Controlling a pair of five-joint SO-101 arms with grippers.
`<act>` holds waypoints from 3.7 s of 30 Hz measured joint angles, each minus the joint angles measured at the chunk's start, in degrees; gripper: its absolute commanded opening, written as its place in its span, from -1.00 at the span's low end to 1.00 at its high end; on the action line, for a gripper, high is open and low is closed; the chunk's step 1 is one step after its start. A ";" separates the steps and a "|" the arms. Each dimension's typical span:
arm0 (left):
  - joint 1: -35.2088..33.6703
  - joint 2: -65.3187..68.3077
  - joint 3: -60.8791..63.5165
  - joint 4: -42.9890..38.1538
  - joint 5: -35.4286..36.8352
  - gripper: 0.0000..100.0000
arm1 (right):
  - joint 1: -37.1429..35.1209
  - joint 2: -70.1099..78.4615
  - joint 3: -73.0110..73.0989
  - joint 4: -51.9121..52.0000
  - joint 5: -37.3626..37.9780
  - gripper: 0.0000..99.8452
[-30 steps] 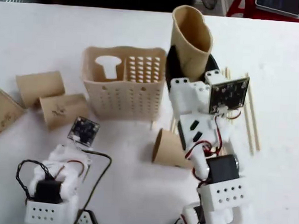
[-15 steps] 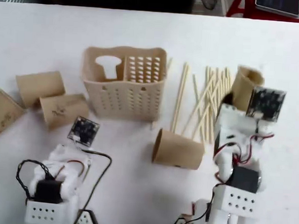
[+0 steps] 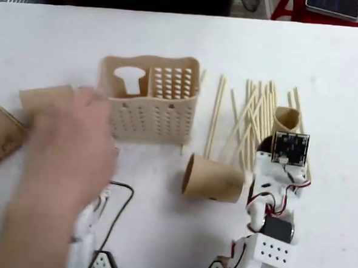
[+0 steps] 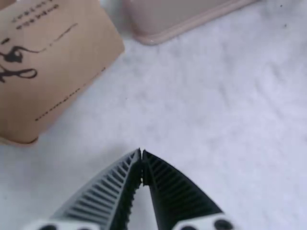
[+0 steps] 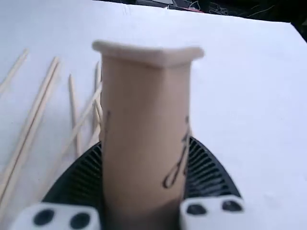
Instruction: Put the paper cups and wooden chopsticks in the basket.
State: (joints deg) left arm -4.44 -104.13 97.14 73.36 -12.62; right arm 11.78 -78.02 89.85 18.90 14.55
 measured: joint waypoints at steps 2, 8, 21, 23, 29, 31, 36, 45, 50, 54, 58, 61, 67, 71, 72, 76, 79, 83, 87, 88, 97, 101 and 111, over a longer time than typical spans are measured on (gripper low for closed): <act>0.00 0.00 0.00 0.00 0.00 -0.95 | 0.70 -0.09 0.35 1.23 0.09 -0.96; 0.00 0.00 0.00 0.00 0.00 -0.95 | 2.20 -0.44 0.35 2.37 1.58 -0.96; 0.00 -0.18 0.00 0.00 0.00 -0.95 | 0.53 -1.41 2.20 2.37 2.20 -0.96; 0.00 -0.18 0.00 0.00 0.00 -0.95 | 0.35 -1.41 2.29 2.37 2.55 -0.96; 0.00 -0.18 0.00 0.00 0.00 -0.95 | -0.35 -1.41 2.29 2.37 3.69 -0.96; 0.00 -0.18 0.00 0.00 0.00 -0.95 | -1.23 -1.41 2.64 2.37 3.78 -0.96; 0.00 -0.18 0.00 0.00 0.00 -0.95 | -1.49 -1.41 2.81 2.37 3.78 -0.96; 0.00 -0.09 0.00 0.00 0.00 -0.95 | -1.49 -1.41 2.81 2.37 3.78 -0.96; 0.00 -0.09 0.00 0.00 0.00 -0.95 | -1.49 -1.41 2.81 2.37 3.78 -0.96; 0.00 -0.09 0.00 0.00 0.00 -0.95 | -1.49 -1.41 2.81 2.37 3.78 -0.96; 0.00 -0.09 0.00 0.00 0.00 -0.95 | -1.49 -1.41 2.81 2.37 3.78 -0.96; 0.00 0.00 0.00 0.00 0.00 -0.95 | -1.49 -1.41 2.81 2.37 3.78 -0.96; 0.00 -0.18 0.00 0.00 0.00 -0.95 | -1.49 -1.41 2.81 2.37 3.96 -0.96; -0.09 0.00 0.00 0.00 0.00 -0.95 | -1.58 -1.41 2.81 2.37 3.96 -0.96; -0.09 0.00 0.00 0.00 0.00 -0.95 | -2.02 -1.41 2.81 2.37 3.96 -0.96; -0.09 0.00 0.00 0.00 0.00 -0.95 | -2.90 -1.41 2.81 2.37 3.96 -0.96; -0.09 0.00 0.00 0.00 0.00 -0.95 | -3.43 -1.41 2.81 2.37 3.96 -0.96; -0.09 0.00 0.00 0.00 0.00 -0.95 | -3.25 -1.41 2.81 2.37 5.63 -0.96; -0.09 0.00 0.00 0.00 0.00 -0.95 | -3.43 -1.41 2.81 2.37 8.18 -0.96; -0.09 0.00 0.00 0.00 0.00 -0.95 | -3.43 -1.41 2.73 2.37 8.26 -0.96; -0.09 0.00 0.00 0.00 0.00 -0.95 | -12.31 -1.32 -17.85 13.10 8.35 -0.97; -0.09 0.00 0.00 0.00 0.00 -0.95 | -18.90 0.70 -29.71 17.14 8.35 -0.97; -0.09 0.00 0.00 0.00 0.00 -0.95 | -28.22 33.14 -60.57 18.29 -3.60 -0.97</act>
State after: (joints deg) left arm -4.53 -104.13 97.14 73.36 -12.62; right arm -16.44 -44.88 29.27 37.19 10.95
